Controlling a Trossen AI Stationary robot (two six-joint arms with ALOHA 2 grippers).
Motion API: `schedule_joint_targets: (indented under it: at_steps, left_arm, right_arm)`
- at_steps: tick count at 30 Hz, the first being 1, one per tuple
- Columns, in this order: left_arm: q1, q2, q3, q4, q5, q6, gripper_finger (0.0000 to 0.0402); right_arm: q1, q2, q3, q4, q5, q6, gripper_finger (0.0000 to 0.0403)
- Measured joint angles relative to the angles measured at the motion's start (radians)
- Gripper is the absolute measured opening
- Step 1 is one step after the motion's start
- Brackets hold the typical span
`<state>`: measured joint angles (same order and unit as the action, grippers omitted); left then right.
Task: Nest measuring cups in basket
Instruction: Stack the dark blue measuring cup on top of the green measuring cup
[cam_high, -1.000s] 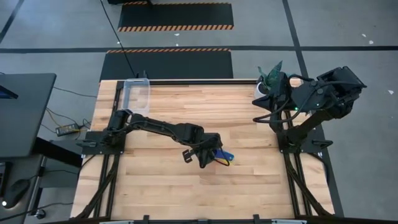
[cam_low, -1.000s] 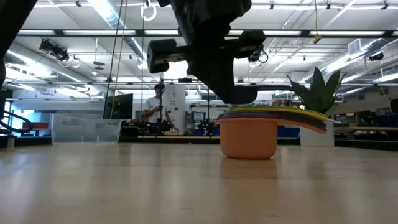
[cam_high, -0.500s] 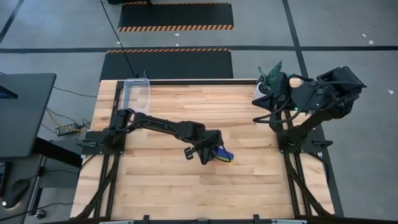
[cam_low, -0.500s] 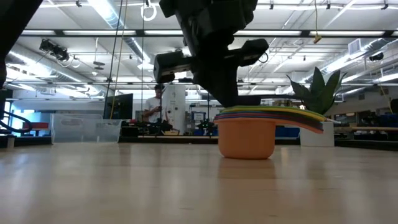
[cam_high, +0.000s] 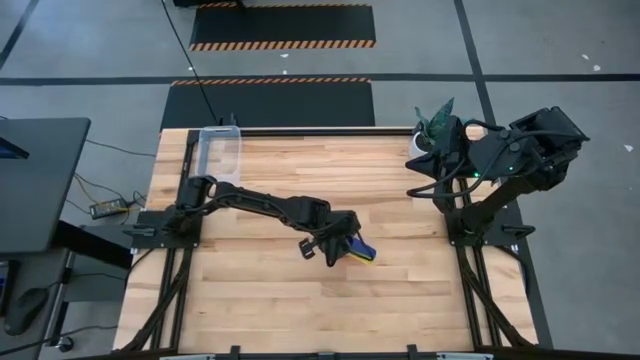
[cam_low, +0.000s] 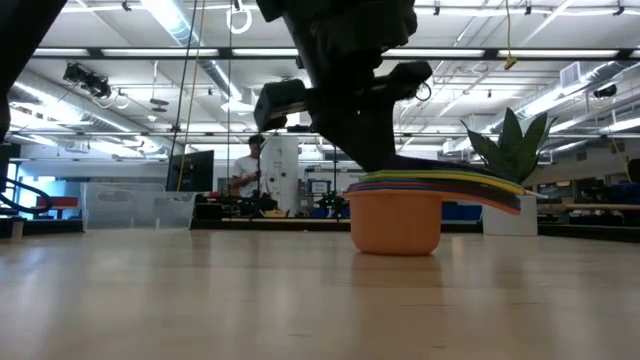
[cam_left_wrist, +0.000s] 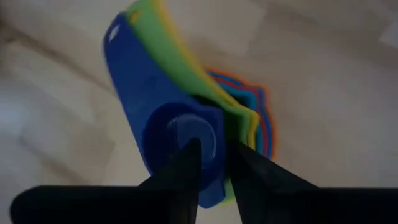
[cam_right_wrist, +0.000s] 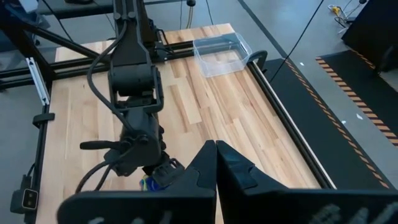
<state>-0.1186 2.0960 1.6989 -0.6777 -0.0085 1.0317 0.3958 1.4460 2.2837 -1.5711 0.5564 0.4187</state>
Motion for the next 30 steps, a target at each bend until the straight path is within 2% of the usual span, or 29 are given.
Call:
schedule_joint_targets:
  at_steps: [4,8,17,26,30]
  left_arm:
    - [-0.019,-0.003,0.044,0.011,-0.085,-0.082,0.0088]
    - [-0.026,-0.003,0.097,-0.002,-0.086,-0.255,0.0088]
    - [-0.025,-0.004,0.178,-0.083,-0.087,-0.457,0.0089]
    - [-0.024,-0.004,0.213,-0.128,-0.067,-0.508,0.0089]
    - [0.023,-0.005,0.181,-0.133,-0.089,-0.634,0.0089]
  right_arm:
    - [0.0,0.0,0.0,0.0,0.0,-0.001,0.0003]
    - [0.0,0.0,0.0,0.0,0.0,-0.003,0.0003]
    - [0.0,0.0,0.0,0.0,-0.008,-0.003,0.0003]
    - [0.0,0.0,0.0,0.0,-0.012,0.0,0.0003]
    - [0.0,0.0,0.0,0.0,-0.012,0.007,0.0003]
